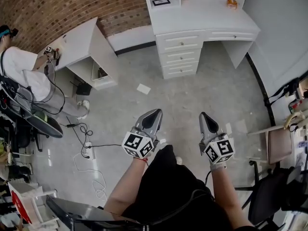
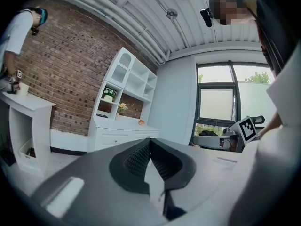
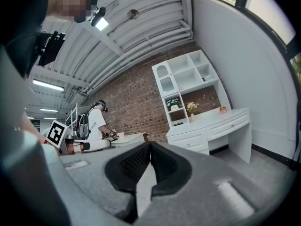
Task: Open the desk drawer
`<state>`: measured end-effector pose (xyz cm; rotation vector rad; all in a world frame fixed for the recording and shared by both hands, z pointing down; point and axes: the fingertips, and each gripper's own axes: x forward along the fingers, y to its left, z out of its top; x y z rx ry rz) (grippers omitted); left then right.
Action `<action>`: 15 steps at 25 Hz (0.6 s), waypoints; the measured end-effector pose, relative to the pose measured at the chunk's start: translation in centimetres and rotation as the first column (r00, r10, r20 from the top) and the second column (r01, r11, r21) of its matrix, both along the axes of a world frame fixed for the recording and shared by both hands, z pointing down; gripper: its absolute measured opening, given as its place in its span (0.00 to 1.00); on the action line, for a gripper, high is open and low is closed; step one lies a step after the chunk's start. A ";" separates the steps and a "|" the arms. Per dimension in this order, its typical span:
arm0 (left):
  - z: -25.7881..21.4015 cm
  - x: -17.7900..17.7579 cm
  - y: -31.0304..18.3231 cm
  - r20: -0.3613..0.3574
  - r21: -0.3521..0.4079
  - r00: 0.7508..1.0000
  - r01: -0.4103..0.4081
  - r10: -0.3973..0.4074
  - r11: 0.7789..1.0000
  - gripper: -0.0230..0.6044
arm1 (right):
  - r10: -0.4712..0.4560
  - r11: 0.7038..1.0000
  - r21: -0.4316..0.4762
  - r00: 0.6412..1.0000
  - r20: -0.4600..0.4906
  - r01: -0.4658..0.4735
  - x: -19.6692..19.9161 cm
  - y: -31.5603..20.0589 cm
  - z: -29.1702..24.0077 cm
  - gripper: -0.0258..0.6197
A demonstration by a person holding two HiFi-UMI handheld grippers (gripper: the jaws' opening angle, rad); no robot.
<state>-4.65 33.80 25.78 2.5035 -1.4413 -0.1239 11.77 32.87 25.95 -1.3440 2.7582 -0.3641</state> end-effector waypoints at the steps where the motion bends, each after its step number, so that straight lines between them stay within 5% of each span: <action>1: 0.3 0.0 -0.3 -0.001 -0.006 1.000 0.002 -0.002 1.000 0.04 | -0.002 1.000 -0.008 1.000 0.003 0.002 0.0 -0.3 0.3 0.04; 15: 1.7 -0.8 -11.5 0.007 -0.010 1.000 -0.010 0.010 1.000 0.04 | 0.007 1.000 -0.026 1.000 -0.025 -0.007 -0.6 -10.5 1.7 0.04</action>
